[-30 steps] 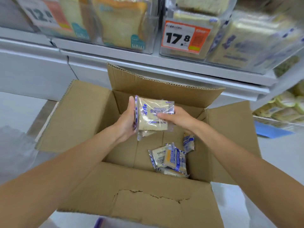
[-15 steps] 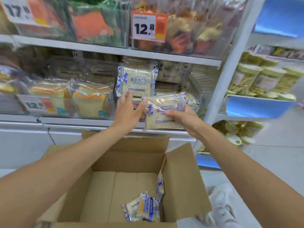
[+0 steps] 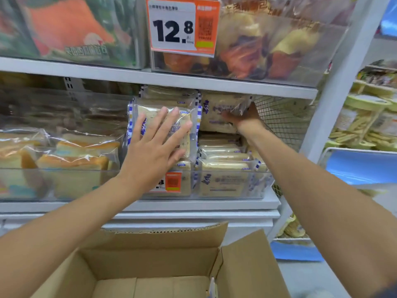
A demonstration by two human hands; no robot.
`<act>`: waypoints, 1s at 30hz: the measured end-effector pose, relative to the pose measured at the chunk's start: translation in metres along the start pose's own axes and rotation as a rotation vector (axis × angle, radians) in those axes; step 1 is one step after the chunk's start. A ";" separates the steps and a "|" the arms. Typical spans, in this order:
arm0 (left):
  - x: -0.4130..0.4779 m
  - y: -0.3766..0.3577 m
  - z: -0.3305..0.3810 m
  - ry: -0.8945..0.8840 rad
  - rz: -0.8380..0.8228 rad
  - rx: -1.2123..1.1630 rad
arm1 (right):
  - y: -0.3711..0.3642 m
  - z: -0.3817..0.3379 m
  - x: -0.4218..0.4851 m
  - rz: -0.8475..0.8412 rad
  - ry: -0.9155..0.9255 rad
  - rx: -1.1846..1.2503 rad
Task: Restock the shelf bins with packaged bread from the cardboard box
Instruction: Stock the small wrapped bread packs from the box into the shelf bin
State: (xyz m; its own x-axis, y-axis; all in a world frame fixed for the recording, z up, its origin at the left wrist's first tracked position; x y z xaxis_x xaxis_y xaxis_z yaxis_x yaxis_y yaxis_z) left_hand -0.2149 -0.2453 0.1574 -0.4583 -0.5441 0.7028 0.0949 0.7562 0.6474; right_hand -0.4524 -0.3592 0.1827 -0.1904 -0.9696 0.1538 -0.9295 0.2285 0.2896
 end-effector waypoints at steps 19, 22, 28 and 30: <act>-0.001 -0.003 -0.001 0.015 -0.032 0.009 | -0.014 0.000 -0.033 0.093 0.139 -0.857; -0.001 0.002 0.001 0.029 -0.072 0.017 | -0.009 -0.011 -0.064 0.115 0.164 -0.846; -0.026 0.035 0.031 0.032 -0.144 -0.136 | -0.025 -0.014 -0.172 0.005 0.377 -0.658; -0.056 0.034 0.049 0.015 -0.216 -0.244 | -0.038 0.015 -0.207 -0.152 0.290 -0.652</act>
State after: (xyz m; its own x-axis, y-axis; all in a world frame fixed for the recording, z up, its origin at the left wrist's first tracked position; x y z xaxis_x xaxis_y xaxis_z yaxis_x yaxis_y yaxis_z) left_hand -0.2291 -0.1713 0.1262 -0.4779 -0.6892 0.5446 0.2067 0.5143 0.8323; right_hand -0.3822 -0.1684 0.1256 0.1017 -0.9532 0.2849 -0.5442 0.1864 0.8180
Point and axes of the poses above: each hand's wrist, its own x-axis towards the middle knuckle, its own y-axis out of the back of the hand, z = x × y, the point moved 7 cm from there along x, towards the middle knuckle, and after that the axes turned 6 degrees about -z, right-handed, at the moved point
